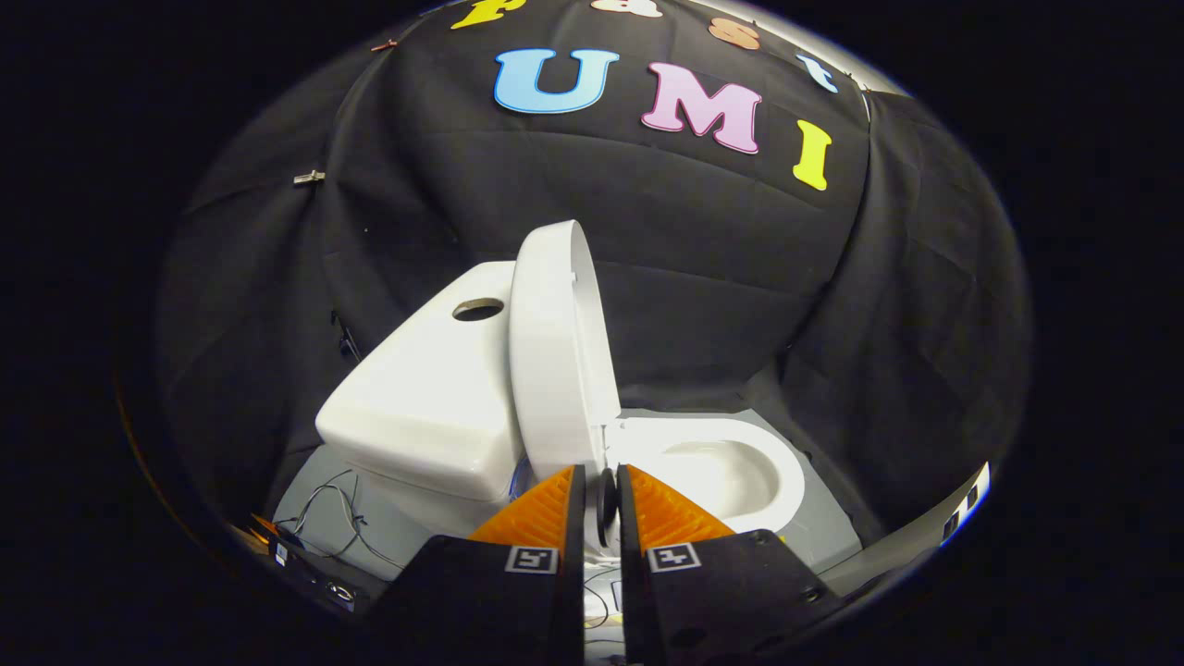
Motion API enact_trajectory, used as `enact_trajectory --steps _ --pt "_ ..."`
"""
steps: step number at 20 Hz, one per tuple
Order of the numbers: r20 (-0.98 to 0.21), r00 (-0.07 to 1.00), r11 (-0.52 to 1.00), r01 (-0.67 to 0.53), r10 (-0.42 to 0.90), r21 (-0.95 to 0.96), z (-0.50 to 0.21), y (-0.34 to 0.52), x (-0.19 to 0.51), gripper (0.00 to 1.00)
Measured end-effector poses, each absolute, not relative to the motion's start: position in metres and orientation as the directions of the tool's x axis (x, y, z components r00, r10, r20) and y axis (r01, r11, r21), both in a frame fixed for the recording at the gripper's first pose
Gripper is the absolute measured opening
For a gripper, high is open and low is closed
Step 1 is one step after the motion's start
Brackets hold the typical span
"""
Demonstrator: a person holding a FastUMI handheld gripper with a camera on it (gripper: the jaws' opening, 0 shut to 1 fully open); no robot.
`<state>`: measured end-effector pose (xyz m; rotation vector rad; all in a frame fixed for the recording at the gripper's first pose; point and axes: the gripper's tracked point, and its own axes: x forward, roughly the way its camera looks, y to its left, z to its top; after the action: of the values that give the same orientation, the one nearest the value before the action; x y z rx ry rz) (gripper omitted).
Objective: Open the toilet lid.
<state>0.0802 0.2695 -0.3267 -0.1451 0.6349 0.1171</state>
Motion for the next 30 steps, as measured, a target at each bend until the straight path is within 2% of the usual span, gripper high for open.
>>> enact_trajectory --steps 1,2,3,7,18,30 --pt "-0.605 0.792 0.981 -0.169 0.077 -0.097 -0.329 0.27 0.079 0.26" --pt "-0.61 0.788 0.979 -0.181 0.085 -0.097 -0.331 0.27 0.077 0.4" --pt "-0.614 0.784 0.977 -0.189 0.09 -0.097 -0.331 0.271 0.076 0.47" --pt "-0.589 0.804 0.974 -0.19 0.083 -0.122 -0.32 0.268 0.073 1.0" --pt "-0.508 0.845 0.974 -0.222 0.168 -0.048 -0.236 0.265 0.065 0.99" --pt "-0.207 0.966 0.986 -0.165 0.155 -0.029 -0.063 0.19 0.06 0.99"
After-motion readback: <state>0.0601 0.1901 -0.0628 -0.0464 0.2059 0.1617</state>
